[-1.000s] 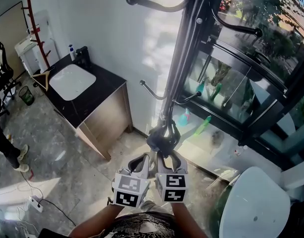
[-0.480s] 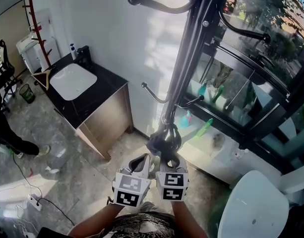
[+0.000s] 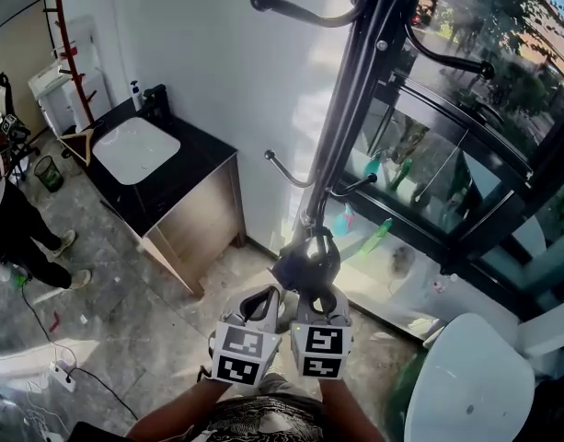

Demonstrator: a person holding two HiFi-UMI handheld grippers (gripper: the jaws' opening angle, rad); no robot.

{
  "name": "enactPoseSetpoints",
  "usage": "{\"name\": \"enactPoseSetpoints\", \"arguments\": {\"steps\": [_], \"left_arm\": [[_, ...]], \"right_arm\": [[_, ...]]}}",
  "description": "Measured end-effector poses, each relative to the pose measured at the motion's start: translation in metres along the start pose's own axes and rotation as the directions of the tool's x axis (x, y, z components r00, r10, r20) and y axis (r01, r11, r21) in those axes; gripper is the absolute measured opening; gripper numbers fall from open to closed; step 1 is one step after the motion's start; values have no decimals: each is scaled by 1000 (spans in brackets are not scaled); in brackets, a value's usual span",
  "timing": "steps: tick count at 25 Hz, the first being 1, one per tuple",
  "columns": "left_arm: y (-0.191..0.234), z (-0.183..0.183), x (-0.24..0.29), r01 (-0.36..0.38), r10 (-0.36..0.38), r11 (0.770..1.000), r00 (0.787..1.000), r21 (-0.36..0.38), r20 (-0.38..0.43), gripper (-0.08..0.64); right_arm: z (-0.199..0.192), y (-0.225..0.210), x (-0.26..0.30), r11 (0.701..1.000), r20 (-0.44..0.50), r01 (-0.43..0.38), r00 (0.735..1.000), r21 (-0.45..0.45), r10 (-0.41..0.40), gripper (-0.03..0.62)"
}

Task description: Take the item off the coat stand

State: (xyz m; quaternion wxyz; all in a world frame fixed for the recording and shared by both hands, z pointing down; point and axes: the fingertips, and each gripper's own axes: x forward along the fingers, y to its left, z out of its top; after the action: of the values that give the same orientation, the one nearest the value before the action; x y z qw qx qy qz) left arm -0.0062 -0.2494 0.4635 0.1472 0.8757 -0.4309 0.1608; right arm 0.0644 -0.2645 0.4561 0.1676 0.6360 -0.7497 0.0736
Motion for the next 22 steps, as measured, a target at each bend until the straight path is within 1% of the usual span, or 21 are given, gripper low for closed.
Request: {"name": "enactPoseSetpoints", "arguments": {"steps": [12, 22], "left_arm": [[-9, -1, -26, 5, -5, 1000, 1000, 2, 27, 2], [-17, -8, -53, -2, 3, 1000, 999, -2, 49, 2]], "right_arm": [[9, 8, -35, 999, 58, 35, 998, -25, -34, 18], [0, 16, -69, 999, 60, 50, 997, -19, -49, 18]]}}
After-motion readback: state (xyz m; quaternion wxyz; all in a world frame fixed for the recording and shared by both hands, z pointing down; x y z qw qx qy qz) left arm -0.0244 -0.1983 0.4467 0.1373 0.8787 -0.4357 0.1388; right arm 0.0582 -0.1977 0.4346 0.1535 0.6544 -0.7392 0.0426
